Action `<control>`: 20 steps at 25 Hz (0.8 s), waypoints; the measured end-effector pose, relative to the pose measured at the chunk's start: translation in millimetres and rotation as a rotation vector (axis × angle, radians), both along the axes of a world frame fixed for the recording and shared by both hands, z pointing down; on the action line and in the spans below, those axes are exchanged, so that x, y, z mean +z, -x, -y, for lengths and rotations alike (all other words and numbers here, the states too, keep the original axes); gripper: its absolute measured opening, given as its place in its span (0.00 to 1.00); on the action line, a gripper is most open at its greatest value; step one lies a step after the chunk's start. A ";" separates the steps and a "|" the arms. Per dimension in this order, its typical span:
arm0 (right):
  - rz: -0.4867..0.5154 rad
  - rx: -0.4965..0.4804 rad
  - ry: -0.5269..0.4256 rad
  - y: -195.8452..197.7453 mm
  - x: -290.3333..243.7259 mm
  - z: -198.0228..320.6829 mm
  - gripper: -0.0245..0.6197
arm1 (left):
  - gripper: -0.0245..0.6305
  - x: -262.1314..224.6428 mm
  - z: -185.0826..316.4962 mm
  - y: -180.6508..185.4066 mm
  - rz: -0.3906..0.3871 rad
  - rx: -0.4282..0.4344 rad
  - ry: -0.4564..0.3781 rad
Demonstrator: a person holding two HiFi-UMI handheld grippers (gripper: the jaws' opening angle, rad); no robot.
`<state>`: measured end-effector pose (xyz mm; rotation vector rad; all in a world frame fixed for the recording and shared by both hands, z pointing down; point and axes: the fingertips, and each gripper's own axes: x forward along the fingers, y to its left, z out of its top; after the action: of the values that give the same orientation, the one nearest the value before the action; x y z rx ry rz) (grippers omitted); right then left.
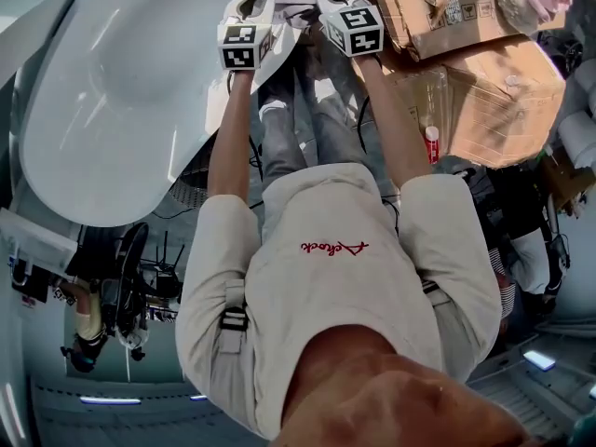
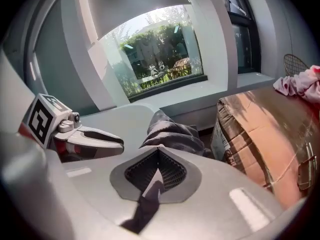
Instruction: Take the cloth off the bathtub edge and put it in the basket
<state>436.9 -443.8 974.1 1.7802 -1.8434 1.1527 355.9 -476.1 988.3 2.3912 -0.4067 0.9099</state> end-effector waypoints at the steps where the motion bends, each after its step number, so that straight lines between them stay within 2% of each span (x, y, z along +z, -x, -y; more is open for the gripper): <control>1: 0.019 -0.002 0.004 0.6 3.7 2.8 0.09 | 0.24 4.5 -0.6 -2.3 -0.003 0.015 0.012; 2: 0.041 -0.002 0.008 1.0 7.8 5.2 0.31 | 0.31 9.1 -2.1 -4.7 -0.005 0.034 0.024; 3: 0.059 0.004 0.012 0.3 11.9 6.8 0.40 | 0.42 13.7 -4.2 -6.7 -0.004 0.053 0.035; 4: 0.071 0.017 0.015 -1.4 16.1 7.9 0.43 | 0.49 18.4 -6.2 -8.1 -0.001 0.070 0.042; 7: 0.089 0.056 0.026 -7.8 29.2 11.0 0.60 | 0.77 33.3 -10.9 -11.8 0.012 0.111 0.058; 10: 0.096 0.059 0.042 -10.1 42.1 15.2 0.69 | 0.85 46.5 -13.7 -16.3 0.009 0.121 0.079; 12: 0.101 0.050 0.058 -9.5 50.4 17.7 0.70 | 0.88 55.1 -14.0 -19.3 0.001 0.112 0.103; 17: 0.158 0.039 0.087 -5.4 68.2 15.2 0.68 | 0.88 69.2 -19.4 -24.9 -0.033 0.105 0.185; 20: 0.235 0.021 0.072 1.8 66.8 18.8 0.56 | 0.87 72.3 -21.7 -28.3 -0.060 0.100 0.221</control>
<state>435.1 -462.6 1040.9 1.6897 -1.8864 1.4718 384.2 -454.5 1060.6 2.2454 -0.1556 0.8765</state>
